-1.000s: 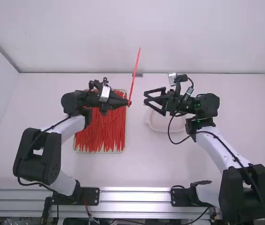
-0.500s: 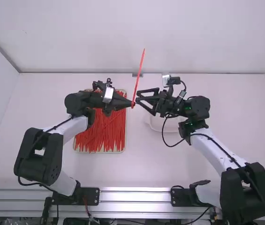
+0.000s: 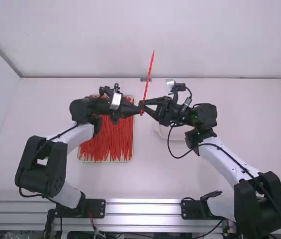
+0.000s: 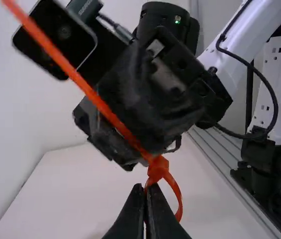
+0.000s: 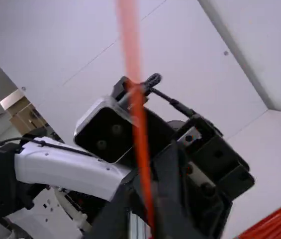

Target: Fasten the cable tie

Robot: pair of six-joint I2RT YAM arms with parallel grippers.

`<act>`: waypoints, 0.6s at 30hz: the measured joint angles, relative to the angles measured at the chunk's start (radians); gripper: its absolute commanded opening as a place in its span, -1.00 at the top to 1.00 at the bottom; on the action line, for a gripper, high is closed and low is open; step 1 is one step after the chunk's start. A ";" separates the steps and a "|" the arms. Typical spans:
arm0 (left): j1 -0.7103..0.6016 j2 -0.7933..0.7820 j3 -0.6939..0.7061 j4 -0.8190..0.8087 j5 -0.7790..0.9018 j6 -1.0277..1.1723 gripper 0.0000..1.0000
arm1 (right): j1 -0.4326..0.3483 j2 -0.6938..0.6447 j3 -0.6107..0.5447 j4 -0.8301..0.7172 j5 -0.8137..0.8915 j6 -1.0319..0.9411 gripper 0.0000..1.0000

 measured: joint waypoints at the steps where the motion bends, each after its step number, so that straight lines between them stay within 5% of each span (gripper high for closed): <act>1: -0.002 -0.002 0.000 0.001 0.000 0.000 0.97 | -0.002 0.000 0.000 -0.002 0.001 0.002 1.00; 7: -0.006 -0.004 0.000 -0.003 -0.007 0.000 0.97 | -0.004 0.000 -0.001 0.002 -0.004 0.002 1.00; 9: -0.006 -0.004 0.000 -0.006 -0.011 0.000 0.09 | -0.005 0.000 -0.001 0.004 -0.013 0.002 1.00; 10: -0.006 -0.004 0.000 -0.007 -0.013 0.000 -0.04 | -0.005 0.000 -0.001 0.004 -0.014 0.002 1.00; 12: 0.002 -0.004 0.000 -0.025 -0.038 -0.004 -0.91 | -0.006 0.000 -0.001 0.005 -0.045 0.003 1.00; 18: 0.057 -0.004 0.000 -0.107 -0.076 -0.008 -0.99 | -0.044 0.000 -0.001 0.006 -0.071 0.017 1.00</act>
